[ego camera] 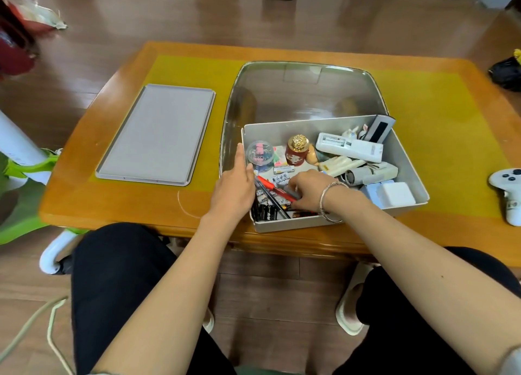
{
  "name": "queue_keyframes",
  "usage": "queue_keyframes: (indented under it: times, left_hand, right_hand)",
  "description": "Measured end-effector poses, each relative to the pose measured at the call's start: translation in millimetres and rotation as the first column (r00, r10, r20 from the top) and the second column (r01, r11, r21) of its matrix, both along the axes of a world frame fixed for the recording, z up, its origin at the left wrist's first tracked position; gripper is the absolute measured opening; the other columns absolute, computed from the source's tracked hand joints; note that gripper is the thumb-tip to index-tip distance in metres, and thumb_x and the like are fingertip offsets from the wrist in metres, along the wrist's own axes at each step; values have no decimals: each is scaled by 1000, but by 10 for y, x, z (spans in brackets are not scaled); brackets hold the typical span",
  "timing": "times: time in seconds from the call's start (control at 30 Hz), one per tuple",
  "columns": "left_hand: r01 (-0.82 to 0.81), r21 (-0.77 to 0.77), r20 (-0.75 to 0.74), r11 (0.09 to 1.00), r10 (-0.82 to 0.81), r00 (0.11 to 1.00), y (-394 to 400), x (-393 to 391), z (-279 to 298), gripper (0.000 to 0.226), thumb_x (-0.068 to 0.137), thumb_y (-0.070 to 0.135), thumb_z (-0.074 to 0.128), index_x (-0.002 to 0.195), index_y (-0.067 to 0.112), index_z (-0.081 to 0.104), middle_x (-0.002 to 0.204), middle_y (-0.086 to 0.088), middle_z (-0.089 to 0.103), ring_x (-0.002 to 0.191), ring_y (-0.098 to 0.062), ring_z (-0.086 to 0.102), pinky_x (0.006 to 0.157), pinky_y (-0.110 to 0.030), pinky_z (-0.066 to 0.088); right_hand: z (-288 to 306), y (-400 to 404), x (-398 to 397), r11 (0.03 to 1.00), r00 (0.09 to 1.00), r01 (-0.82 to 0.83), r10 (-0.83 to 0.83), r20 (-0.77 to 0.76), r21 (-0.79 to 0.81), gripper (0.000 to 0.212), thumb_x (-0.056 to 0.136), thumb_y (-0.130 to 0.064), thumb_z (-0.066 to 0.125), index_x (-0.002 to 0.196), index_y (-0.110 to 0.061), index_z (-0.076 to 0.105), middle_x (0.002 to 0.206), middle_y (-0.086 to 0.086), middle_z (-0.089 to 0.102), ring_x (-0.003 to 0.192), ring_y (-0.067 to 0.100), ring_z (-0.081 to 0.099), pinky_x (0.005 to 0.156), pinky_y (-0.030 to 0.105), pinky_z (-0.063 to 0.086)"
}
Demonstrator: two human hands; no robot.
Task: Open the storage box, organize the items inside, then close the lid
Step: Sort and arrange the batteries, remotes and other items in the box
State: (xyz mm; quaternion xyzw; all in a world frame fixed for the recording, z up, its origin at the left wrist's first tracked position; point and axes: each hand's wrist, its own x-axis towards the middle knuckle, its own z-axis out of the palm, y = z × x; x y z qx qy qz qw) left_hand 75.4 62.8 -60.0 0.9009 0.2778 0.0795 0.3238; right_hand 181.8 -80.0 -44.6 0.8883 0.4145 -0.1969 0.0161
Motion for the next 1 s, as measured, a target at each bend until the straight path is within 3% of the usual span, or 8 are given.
queue_keyframes:
  times: [0.23,0.3,0.4,0.5,0.6,0.77,0.93,1.0]
  left_hand:
    - [92,-114,45,989,-87,995,80,-67,-1,57,102,44,25,154,32,3,115,-2,61,81,-5,57,53,-17,47]
    - [111,-120,39,987,-107,994,95,-67,-5,58,102,43,26,154,33,2,119,-4,61,83,-6,58,54,-17,48]
    - [123,-109,44,986,-119,992,100,-76,-13,58,102,43,26,154,32,3,118,-4,63,84,-7,60,55,-19,49]
    - [116,-110,52,987,-111,992,105,-96,-31,56,103,43,26,154,30,6,117,-4,63,90,-10,61,62,-27,55]
    - [109,-125,56,986,-103,993,101,-103,-36,55,103,43,26,154,31,9,115,-3,63,87,-9,61,58,-23,53]
    - [99,-139,52,985,-93,994,85,-115,-13,55,102,44,27,154,33,9,121,-3,60,99,-12,62,71,-34,59]
    - [77,-123,43,989,-73,996,74,-122,-16,54,102,45,27,153,33,12,120,-2,62,97,-12,63,72,-38,59]
    - [72,-107,42,992,-68,997,70,-123,-25,53,103,45,26,153,33,13,114,-2,64,93,-12,63,71,-39,59]
  right_hand:
    - [88,12,102,972,993,116,-117,-9,202,35,88,-23,58,58,-16,40,64,3,49,78,28,56,65,29,39]
    - [61,31,94,986,993,110,-103,-66,123,23,82,-29,68,75,-15,52,75,2,55,86,23,54,72,31,42]
    - [-10,-18,78,993,993,102,-99,-59,57,45,75,-28,75,112,-13,54,96,5,62,92,21,53,75,27,41]
    - [-42,-48,92,995,995,95,-95,-2,42,41,78,-27,71,113,-10,58,102,11,64,95,25,57,76,29,44]
    - [-3,-53,120,994,996,86,-87,15,61,15,81,-23,68,87,-10,64,86,10,63,84,24,56,70,27,42]
    - [136,59,123,950,978,151,-103,-183,272,42,83,-24,69,54,-17,39,60,3,49,56,13,42,53,23,33]
    - [115,221,102,946,966,173,-109,-233,274,34,84,-31,67,59,-18,49,61,3,49,59,16,44,61,25,40]
    - [102,225,82,943,957,194,-121,-263,271,15,80,-30,72,85,-18,65,67,3,59,65,16,55,65,23,43]
